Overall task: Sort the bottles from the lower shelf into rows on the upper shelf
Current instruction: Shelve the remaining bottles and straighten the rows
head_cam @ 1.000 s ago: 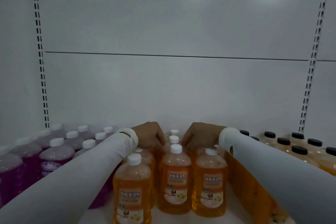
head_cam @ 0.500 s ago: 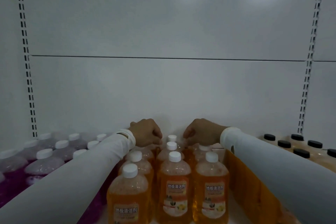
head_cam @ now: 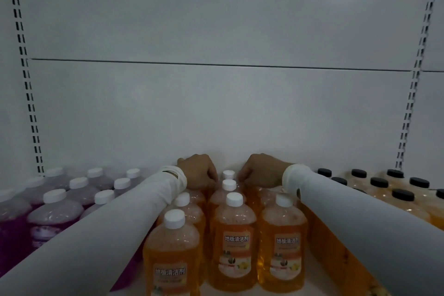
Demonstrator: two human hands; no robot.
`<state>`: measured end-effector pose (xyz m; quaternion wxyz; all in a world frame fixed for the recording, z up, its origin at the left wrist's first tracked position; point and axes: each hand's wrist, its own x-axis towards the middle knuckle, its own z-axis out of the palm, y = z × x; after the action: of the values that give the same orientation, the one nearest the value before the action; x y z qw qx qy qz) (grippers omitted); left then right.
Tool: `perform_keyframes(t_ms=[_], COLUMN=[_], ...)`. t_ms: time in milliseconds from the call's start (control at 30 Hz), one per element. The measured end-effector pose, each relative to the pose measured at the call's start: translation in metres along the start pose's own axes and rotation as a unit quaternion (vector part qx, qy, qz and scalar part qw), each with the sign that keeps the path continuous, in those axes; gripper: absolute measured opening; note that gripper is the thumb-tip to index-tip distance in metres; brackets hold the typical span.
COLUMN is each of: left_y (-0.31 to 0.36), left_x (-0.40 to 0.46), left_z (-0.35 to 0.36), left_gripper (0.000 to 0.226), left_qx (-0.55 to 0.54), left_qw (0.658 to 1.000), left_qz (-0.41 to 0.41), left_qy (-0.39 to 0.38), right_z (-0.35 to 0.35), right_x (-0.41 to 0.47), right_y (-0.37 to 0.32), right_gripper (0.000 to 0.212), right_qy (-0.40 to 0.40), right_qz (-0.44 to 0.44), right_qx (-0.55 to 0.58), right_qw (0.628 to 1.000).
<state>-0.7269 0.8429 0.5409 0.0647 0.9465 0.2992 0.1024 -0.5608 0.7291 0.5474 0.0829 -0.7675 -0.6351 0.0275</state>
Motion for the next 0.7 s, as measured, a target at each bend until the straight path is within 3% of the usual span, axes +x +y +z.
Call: perform_keyframes(t_ms=[300, 700], left_y=[0.0, 0.057], left_x=[-0.019, -0.077], left_z=[-0.016, -0.034], left_gripper=[0.01, 0.021], left_qx=[-0.042, -0.077], left_qw=[0.997, 0.988], left_qz=[0.061, 0.133], left_qy=[-0.013, 0.029], right_z=[-0.017, -0.038], right_x=[-0.051, -0.12], right_y=[-0.013, -0.012], right_gripper=[0.025, 0.029], right_qy=[0.025, 0.086], right_qz=[-0.015, 0.0], right_qx=[0.013, 0.003], right_qw=[0.999, 0.996])
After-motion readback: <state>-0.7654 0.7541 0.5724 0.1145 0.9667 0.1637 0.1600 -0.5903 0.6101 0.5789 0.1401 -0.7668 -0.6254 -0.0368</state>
